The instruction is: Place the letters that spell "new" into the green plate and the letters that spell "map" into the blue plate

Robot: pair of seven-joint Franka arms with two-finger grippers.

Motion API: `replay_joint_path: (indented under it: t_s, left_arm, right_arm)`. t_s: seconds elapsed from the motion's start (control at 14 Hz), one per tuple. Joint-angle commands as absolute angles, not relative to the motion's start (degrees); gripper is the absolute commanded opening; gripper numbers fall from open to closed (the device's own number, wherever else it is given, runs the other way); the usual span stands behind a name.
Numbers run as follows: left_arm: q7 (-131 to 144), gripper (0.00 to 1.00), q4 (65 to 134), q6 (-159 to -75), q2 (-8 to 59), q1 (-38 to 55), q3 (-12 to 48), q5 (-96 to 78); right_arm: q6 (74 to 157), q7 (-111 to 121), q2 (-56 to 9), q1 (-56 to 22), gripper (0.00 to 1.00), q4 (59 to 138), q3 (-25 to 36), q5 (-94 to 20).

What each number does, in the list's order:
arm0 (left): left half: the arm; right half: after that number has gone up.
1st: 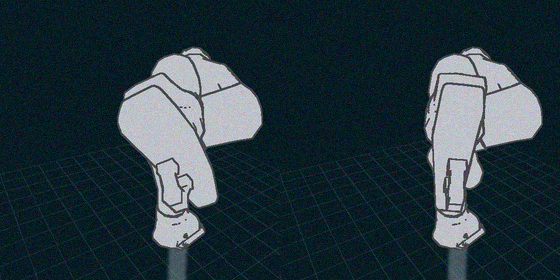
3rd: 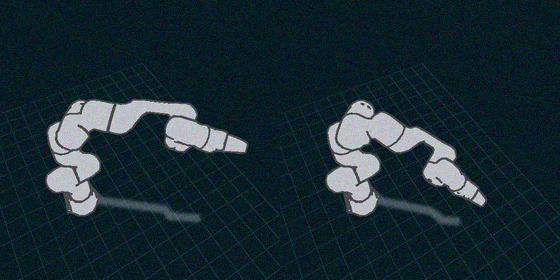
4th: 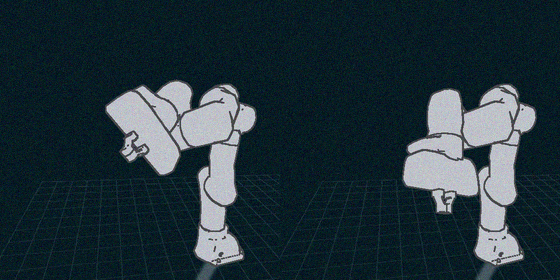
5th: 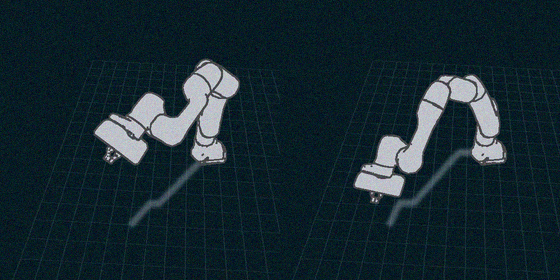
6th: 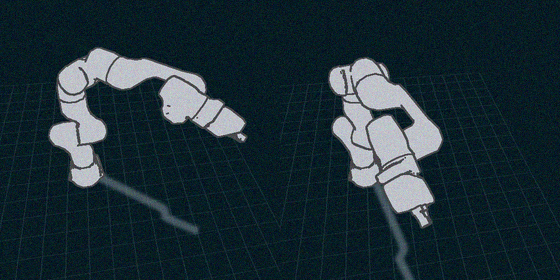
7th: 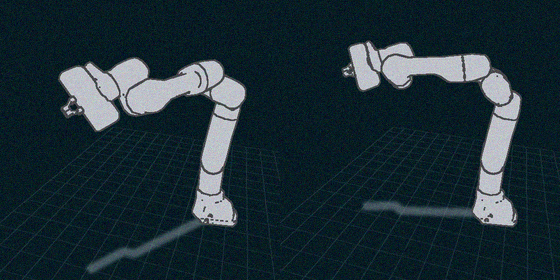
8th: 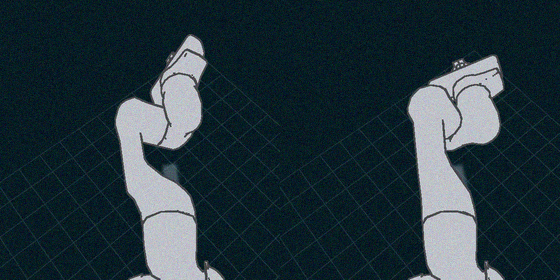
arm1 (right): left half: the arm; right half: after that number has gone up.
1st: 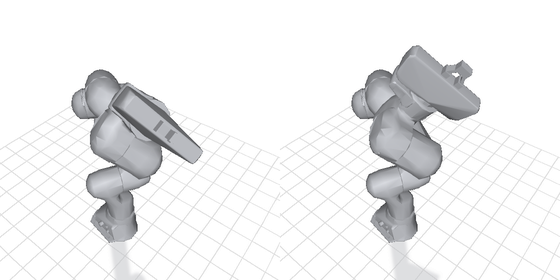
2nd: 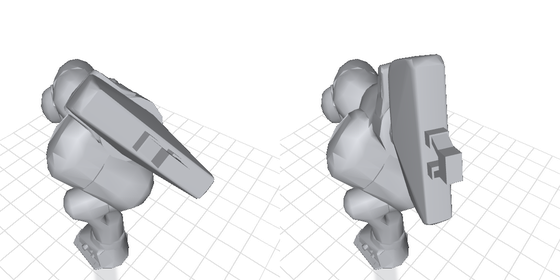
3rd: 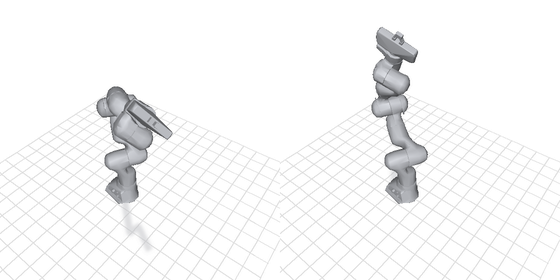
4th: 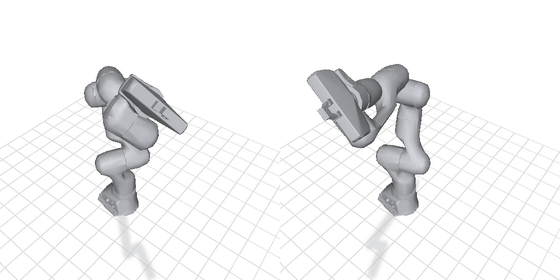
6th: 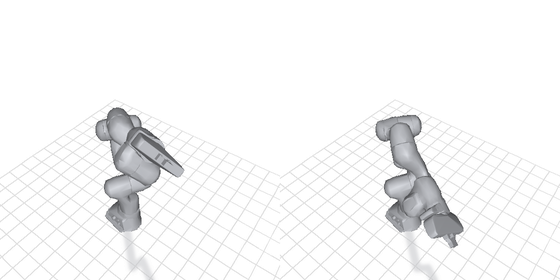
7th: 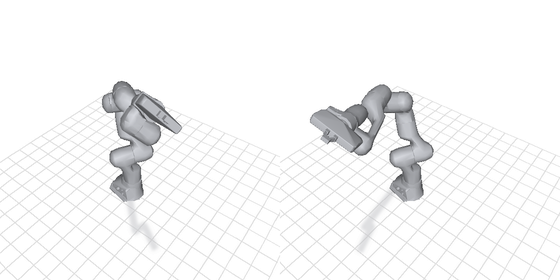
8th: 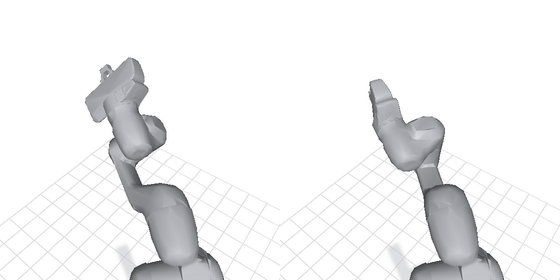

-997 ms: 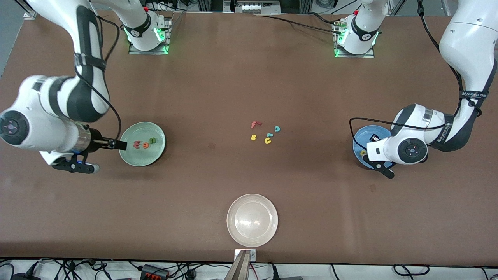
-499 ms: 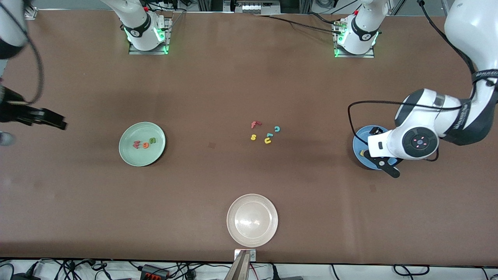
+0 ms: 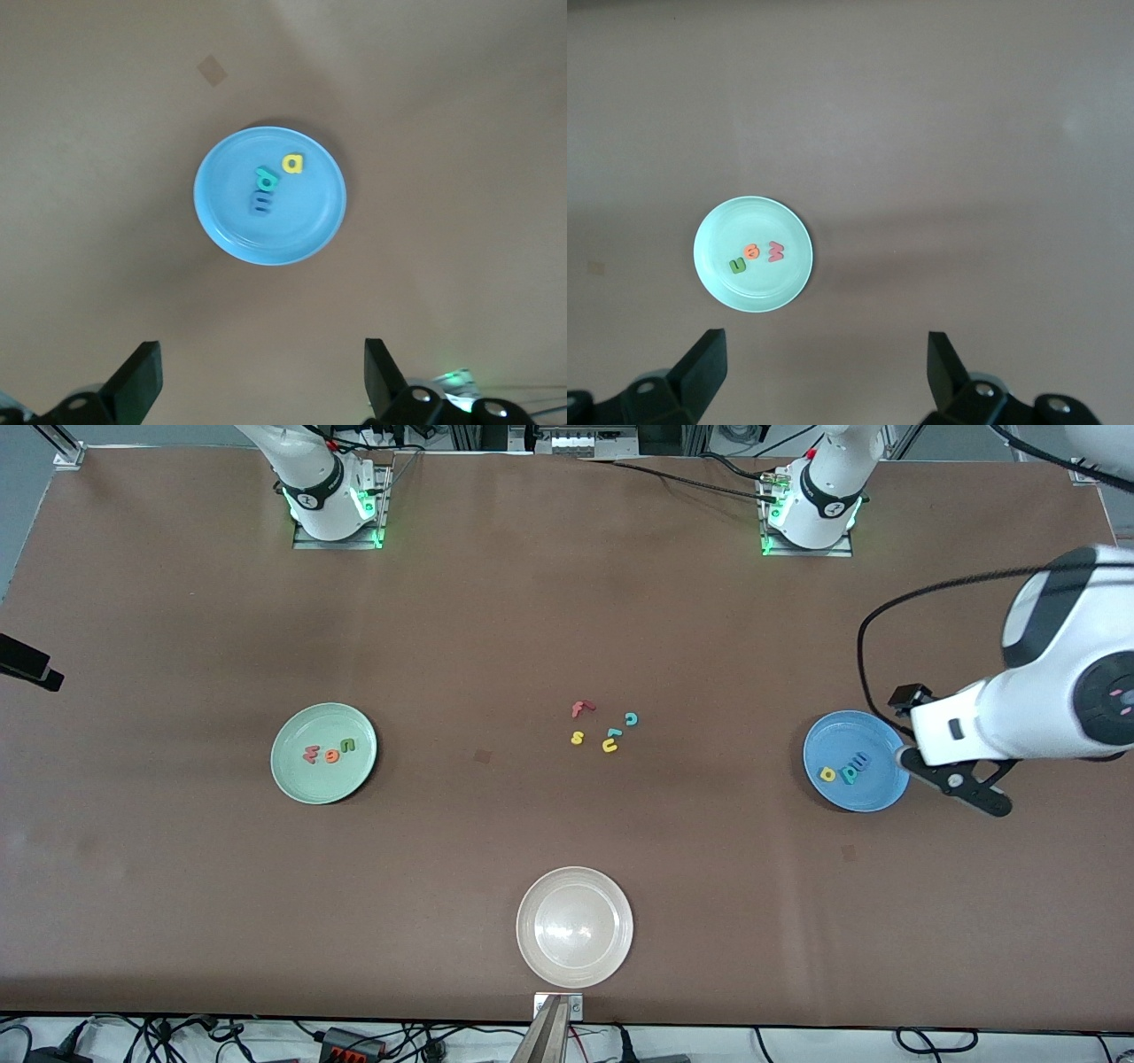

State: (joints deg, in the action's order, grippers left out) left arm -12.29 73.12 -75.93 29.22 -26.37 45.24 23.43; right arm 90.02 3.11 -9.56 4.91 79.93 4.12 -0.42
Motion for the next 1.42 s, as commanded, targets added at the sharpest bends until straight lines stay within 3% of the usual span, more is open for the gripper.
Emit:
replay_joint_path:
  t_s: [0.0, 0.36, 0.43, 0.64, 1.0, 1.35]
  left_arm:
    - [-12.7, 1.00, 76.0, -75.8, 20.2, -18.1, 29.5, 10.9]
    - [-2.3, 1.00, 90.3, -90.5, 5.2, -1.2, 5.5, 1.7]
    - [2.2, 1.00, 93.7, -93.5, 3.0, 0.4, 3.0, -0.3]
    - [4.6, 1.00, 103.5, -104.9, -3.4, 1.4, 1.9, -1.4]
    - [4.3, 1.00, 100.9, -97.2, -3.0, 1.1, 1.6, -1.0]
    - [-0.6, 1.00, 99.3, -97.1, -2.1, 1.0, 2.2, -0.8]
  right_arm:
    - [91.3, 3.6, -6.9, 3.2, 1.00, 83.4, 5.1, 0.6]
    - [93.5, 3.5, -5.8, 1.0, 1.00, 85.8, 6.8, 0.9]
    - [93.9, 3.4, -5.0, 1.1, 1.00, 87.1, 6.7, 0.9]
    - [95.4, 3.1, -1.3, 1.4, 1.00, 92.5, 6.7, 0.9]
    - [98.1, 2.4, 2.3, 1.4, 1.00, 98.1, 6.7, 2.1]
    - [97.8, 2.4, 2.2, 1.1, 1.00, 98.1, 6.5, 2.1]
